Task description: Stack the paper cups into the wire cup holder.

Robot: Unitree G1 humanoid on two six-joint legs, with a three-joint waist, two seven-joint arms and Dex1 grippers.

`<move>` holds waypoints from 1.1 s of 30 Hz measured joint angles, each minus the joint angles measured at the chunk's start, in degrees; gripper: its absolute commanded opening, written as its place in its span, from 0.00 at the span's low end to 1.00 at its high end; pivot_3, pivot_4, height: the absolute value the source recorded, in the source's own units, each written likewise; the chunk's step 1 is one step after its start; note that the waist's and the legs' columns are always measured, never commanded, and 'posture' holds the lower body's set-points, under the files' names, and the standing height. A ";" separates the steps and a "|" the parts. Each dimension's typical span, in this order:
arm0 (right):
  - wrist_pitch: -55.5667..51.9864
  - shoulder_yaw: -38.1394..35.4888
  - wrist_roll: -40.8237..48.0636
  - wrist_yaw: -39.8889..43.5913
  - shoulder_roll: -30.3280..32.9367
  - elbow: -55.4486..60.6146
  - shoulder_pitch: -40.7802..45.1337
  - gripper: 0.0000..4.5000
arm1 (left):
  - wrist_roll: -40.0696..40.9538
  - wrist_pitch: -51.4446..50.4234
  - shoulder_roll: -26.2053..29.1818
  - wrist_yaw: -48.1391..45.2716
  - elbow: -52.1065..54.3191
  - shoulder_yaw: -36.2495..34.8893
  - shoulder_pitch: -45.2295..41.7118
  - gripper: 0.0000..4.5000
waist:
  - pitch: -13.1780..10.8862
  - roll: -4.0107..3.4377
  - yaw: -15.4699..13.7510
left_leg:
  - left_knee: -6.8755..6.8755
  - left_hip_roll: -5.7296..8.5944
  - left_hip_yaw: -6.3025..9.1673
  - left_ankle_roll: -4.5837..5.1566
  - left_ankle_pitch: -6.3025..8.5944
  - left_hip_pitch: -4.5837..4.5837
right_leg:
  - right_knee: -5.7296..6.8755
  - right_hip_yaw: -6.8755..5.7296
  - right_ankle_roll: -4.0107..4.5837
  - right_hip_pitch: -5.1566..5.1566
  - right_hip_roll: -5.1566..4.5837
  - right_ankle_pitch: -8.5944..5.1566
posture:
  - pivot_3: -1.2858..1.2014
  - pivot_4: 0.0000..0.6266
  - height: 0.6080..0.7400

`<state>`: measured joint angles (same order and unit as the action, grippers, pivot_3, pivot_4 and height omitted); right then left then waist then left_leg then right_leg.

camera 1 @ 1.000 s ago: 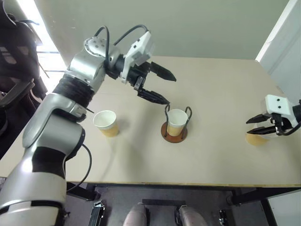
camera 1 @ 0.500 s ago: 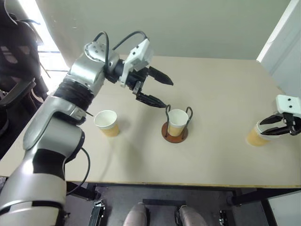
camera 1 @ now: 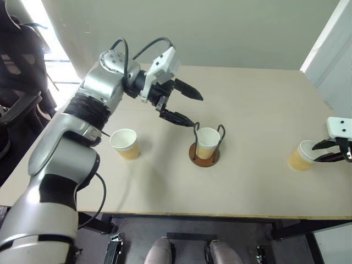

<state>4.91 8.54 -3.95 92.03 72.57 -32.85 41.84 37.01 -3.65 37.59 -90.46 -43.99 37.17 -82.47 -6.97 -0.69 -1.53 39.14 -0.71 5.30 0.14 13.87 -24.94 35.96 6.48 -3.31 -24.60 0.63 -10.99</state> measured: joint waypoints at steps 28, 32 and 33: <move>6.50 2.17 -5.91 -3.10 -4.61 -7.98 0.53 0.34 | -0.11 1.01 0.71 0.00 -0.25 0.00 0.46 1.00 | 0.00 0.00 0.05 | -0.02 0.00 0.01 0.02 0.01 0.00 | 0.00 0.00 0.02 0.00 0.00 0.01 | 0.52 0.24 1.00; 7.29 2.65 -6.59 -3.24 -4.94 -8.79 1.65 0.10 | -0.15 1.01 1.20 0.00 -0.25 0.00 0.47 1.00 | 0.00 0.00 0.06 | -0.03 0.00 0.01 0.04 0.02 0.00 | -0.01 0.00 0.02 0.00 0.00 0.01 | 0.52 0.24 1.00; 7.29 2.74 -6.67 -3.24 -5.05 -8.94 1.85 0.02 | -0.15 1.01 1.28 0.00 -0.25 0.00 0.47 1.00 | 0.00 0.00 0.05 | -0.03 0.00 0.01 0.04 0.02 0.00 | -0.01 0.00 0.02 0.00 0.00 0.01 | 0.52 0.24 1.00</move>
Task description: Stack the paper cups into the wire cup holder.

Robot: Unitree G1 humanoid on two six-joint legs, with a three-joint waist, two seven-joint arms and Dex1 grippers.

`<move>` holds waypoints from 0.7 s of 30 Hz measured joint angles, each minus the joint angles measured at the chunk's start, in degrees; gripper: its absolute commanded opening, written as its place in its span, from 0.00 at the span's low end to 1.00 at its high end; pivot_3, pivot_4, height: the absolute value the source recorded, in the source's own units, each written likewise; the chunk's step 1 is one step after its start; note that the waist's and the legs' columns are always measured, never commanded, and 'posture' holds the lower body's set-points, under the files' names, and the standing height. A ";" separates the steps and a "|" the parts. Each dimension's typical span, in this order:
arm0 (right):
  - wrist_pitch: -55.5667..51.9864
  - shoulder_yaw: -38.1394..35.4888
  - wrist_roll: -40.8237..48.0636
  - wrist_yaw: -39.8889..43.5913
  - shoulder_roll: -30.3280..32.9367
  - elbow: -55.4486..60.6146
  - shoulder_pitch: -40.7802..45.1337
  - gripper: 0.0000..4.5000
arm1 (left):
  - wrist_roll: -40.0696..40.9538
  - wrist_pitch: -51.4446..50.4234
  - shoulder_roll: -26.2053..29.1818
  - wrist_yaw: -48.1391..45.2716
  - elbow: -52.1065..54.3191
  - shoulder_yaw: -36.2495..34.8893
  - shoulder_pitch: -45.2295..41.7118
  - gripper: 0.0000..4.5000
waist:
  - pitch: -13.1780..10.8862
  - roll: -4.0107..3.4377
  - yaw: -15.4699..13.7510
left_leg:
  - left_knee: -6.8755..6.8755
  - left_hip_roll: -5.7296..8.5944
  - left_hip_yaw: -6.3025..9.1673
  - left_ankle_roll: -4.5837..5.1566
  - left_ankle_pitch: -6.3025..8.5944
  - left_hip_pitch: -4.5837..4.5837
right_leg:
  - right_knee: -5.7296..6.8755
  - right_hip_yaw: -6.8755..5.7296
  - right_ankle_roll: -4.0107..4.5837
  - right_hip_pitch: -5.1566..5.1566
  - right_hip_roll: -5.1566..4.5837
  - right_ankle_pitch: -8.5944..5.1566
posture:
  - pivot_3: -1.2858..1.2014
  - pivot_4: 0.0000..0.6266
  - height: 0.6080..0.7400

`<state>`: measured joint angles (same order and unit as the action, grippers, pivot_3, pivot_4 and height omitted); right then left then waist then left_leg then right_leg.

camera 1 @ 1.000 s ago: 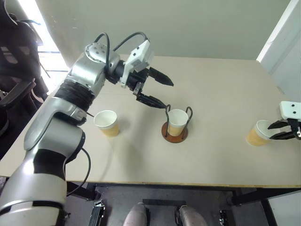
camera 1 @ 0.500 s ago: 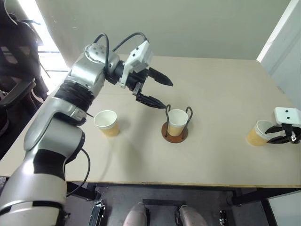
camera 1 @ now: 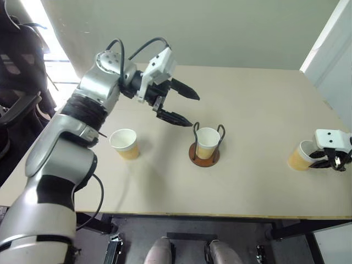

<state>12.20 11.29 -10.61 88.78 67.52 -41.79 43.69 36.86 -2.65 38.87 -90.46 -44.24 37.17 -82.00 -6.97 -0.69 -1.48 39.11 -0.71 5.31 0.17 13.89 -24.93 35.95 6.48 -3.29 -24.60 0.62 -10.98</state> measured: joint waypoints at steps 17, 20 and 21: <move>-4.07 0.78 0.02 1.76 -1.24 4.65 2.20 0.01 | 1.33 6.48 6.97 0.01 2.54 1.96 6.79 1.00 | 0.01 -0.03 0.48 | -0.05 -0.01 0.01 0.00 0.00 0.01 | 0.01 -0.01 0.07 -0.03 0.01 0.01 | 0.52 0.24 1.00; -7.00 0.77 2.33 2.94 -1.24 10.00 2.75 0.01 | 0.35 8.07 7.37 0.01 1.41 2.16 6.78 1.00 | 0.01 -0.03 0.44 | -0.04 0.00 0.01 0.00 0.00 0.01 | 0.01 -0.02 0.10 -0.02 0.01 0.00 | 0.52 0.24 1.00; -8.35 0.82 3.43 3.04 -1.22 12.02 2.77 0.01 | -0.15 8.75 7.44 0.00 0.62 2.30 6.78 1.00 | 0.01 -0.03 0.46 | -0.04 0.00 0.01 0.00 0.00 0.01 | 0.01 -0.02 0.11 -0.03 0.01 0.00 | 0.52 0.24 1.00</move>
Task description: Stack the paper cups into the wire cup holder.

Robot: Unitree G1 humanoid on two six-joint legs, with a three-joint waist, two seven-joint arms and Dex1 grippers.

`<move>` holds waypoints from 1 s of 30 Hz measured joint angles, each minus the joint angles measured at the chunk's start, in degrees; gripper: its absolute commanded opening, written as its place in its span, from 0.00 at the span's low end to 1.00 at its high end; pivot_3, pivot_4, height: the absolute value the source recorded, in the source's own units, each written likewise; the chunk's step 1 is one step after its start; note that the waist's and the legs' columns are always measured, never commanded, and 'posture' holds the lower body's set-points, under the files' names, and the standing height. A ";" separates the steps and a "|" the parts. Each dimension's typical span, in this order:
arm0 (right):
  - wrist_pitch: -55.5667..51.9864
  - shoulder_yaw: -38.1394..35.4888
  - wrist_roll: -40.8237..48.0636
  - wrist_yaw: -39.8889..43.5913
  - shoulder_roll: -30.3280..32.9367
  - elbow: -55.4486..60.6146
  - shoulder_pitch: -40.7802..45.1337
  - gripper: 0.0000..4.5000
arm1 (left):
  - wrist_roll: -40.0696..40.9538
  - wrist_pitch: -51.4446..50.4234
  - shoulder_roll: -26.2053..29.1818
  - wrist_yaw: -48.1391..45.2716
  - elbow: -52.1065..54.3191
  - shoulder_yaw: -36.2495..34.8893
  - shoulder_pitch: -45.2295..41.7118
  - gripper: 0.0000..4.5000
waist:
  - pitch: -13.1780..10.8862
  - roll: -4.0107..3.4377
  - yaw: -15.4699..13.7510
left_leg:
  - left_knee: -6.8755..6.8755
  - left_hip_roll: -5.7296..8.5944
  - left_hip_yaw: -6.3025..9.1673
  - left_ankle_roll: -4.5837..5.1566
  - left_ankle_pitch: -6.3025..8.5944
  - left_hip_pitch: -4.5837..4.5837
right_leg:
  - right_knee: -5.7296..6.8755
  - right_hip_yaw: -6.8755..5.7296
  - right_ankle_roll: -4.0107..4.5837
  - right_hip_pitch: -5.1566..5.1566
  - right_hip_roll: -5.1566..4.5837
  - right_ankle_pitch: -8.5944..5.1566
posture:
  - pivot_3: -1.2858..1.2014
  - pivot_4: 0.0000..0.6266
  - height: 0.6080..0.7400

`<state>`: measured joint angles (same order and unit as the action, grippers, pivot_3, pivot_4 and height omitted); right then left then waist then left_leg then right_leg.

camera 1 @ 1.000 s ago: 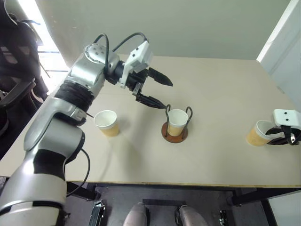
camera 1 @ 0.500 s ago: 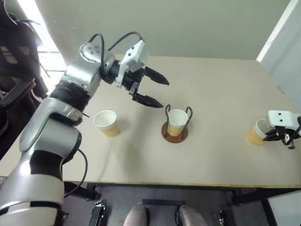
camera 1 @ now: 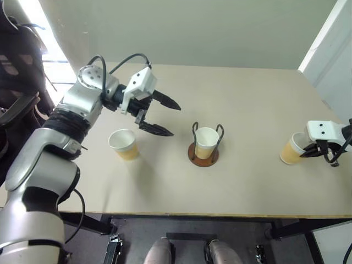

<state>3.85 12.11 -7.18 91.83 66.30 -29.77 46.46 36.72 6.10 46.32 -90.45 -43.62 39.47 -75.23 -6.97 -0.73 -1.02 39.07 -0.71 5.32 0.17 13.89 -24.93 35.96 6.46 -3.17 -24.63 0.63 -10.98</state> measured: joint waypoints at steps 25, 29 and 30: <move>-13.33 9.58 10.18 0.46 -3.79 19.22 19.17 0.01 | -2.51 6.29 1.03 0.00 -6.20 1.84 1.66 1.00 | 0.00 -0.01 0.22 | -0.23 -0.01 0.04 -0.02 0.01 -0.11 | 0.07 -0.05 0.22 -0.32 0.01 -0.12 | 0.52 0.24 1.00; -15.82 9.59 10.99 0.46 -4.32 21.62 19.31 0.01 | -2.92 6.61 0.59 0.00 -6.88 2.30 1.66 1.00 | 0.00 -0.01 0.18 | -0.24 -0.01 0.03 -0.04 0.00 -0.16 | 0.04 -0.06 0.24 -0.37 0.00 -0.14 | 0.52 0.24 1.00; -16.57 9.59 11.19 0.46 -4.70 22.07 19.37 0.01 | -2.94 6.61 0.54 0.00 -6.98 2.36 1.66 1.00 | 0.00 -0.01 0.22 | -0.24 -0.01 0.04 -0.05 0.00 -0.17 | 0.04 -0.06 0.25 -0.39 0.01 -0.14 | 0.52 0.24 1.00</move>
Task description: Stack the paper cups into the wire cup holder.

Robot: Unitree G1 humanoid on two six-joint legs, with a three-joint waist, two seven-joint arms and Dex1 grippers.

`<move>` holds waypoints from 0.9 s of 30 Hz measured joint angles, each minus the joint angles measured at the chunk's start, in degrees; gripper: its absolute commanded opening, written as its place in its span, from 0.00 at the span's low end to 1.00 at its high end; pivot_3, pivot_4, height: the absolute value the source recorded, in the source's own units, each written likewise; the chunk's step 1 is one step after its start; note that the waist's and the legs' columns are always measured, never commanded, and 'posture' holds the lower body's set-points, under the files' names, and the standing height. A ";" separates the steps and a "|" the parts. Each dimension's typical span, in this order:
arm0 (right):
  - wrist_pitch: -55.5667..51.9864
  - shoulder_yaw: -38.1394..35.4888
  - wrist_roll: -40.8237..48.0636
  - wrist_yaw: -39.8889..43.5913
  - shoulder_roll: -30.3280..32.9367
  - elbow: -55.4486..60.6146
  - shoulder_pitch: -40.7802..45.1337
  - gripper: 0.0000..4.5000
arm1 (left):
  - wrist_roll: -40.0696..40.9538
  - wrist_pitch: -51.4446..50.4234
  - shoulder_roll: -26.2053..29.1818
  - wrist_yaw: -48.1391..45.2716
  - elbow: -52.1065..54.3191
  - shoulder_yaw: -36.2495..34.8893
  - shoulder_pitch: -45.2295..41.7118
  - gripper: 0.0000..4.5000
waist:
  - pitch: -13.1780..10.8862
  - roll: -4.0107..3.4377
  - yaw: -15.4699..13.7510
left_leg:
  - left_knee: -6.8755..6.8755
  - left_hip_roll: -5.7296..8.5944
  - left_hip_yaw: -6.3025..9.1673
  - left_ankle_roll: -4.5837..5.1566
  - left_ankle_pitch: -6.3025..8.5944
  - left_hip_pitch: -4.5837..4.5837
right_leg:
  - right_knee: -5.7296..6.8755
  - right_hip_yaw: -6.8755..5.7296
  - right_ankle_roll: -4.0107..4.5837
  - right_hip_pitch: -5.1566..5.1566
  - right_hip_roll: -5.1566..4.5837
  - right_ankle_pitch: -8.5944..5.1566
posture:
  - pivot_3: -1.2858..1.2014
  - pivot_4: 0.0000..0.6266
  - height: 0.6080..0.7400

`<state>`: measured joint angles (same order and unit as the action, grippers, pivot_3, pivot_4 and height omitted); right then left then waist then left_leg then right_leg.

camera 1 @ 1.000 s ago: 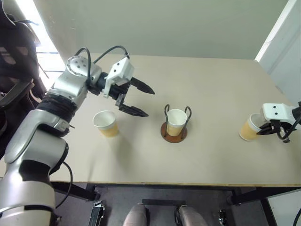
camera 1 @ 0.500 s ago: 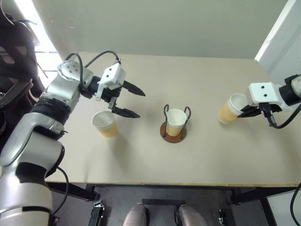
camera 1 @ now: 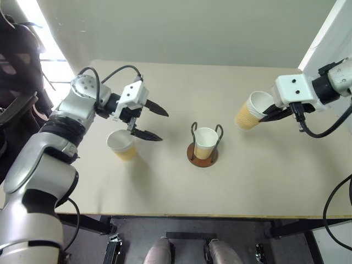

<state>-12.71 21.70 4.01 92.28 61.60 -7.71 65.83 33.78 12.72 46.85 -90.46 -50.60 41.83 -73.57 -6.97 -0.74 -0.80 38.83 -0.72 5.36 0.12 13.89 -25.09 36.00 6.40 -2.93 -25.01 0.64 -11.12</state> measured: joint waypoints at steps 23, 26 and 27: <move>-11.82 0.24 1.06 0.00 -10.80 8.65 3.23 0.01 | -1.99 6.44 -2.47 0.00 -6.10 -0.51 0.00 1.00 | 0.00 0.00 0.19 | -0.13 -0.02 0.02 -0.14 -0.09 -0.13 | 0.10 0.00 0.09 -0.30 0.04 -0.05 | 0.52 0.24 1.00; -12.89 0.27 1.35 0.00 -12.76 9.16 3.24 0.01 | -1.85 6.14 -2.46 -0.01 -5.10 -0.63 0.03 1.00 | 0.00 0.00 0.23 | -0.12 -0.02 0.02 -0.17 -0.11 -0.13 | 0.15 0.00 0.09 -0.33 0.04 -0.05 | 0.52 0.24 1.00; -13.10 0.26 1.35 0.00 -13.12 9.19 3.27 0.01 | -1.75 5.81 -2.45 -0.01 -4.60 -0.79 0.03 1.00 | 0.00 0.00 0.22 | -0.12 -0.02 0.02 -0.17 -0.11 -0.13 | 0.15 -0.01 0.09 -0.33 0.05 -0.05 | 0.52 0.24 1.00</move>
<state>-25.82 21.97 5.36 92.28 48.48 1.48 69.10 32.03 18.53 44.41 -90.47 -55.19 41.04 -73.54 -6.97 -0.73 -0.58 38.70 -0.74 5.38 -0.05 13.78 -25.22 36.15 6.39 -2.83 -25.34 0.68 -11.18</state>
